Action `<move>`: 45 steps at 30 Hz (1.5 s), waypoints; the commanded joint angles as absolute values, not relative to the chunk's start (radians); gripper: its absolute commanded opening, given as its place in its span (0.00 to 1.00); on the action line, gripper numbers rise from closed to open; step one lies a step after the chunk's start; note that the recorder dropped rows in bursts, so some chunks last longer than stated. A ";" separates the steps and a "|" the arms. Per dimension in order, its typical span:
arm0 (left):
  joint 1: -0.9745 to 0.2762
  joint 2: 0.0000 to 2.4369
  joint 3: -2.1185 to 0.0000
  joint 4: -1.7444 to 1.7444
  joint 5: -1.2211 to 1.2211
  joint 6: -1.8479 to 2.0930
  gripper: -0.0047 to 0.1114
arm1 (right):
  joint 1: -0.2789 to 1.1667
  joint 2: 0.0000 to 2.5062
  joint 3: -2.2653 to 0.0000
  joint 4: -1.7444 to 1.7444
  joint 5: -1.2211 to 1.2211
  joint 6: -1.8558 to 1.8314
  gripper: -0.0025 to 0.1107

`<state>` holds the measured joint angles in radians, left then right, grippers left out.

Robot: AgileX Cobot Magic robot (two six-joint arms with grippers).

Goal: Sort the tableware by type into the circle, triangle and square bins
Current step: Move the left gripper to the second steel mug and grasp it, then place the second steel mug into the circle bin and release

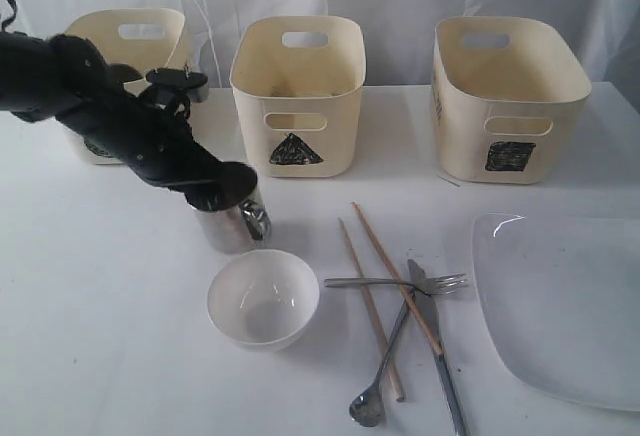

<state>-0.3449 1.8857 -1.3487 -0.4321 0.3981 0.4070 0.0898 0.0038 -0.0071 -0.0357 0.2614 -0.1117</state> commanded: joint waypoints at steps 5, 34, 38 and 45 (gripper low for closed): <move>-0.237 1.639 -1.545 -0.250 0.391 0.350 0.04 | 0.093 0.000 0.000 -0.034 0.262 -0.108 0.02; -0.054 2.079 -1.926 -0.247 0.275 0.314 0.34 | 0.093 0.000 0.000 -0.034 0.262 -0.108 0.02; -0.058 2.025 -1.920 -0.252 0.443 0.355 0.34 | 0.093 0.000 0.000 -0.034 0.262 -0.108 0.02; -0.063 1.841 -1.741 -0.362 0.450 0.455 0.34 | 0.093 0.000 0.000 -0.032 0.262 -0.108 0.02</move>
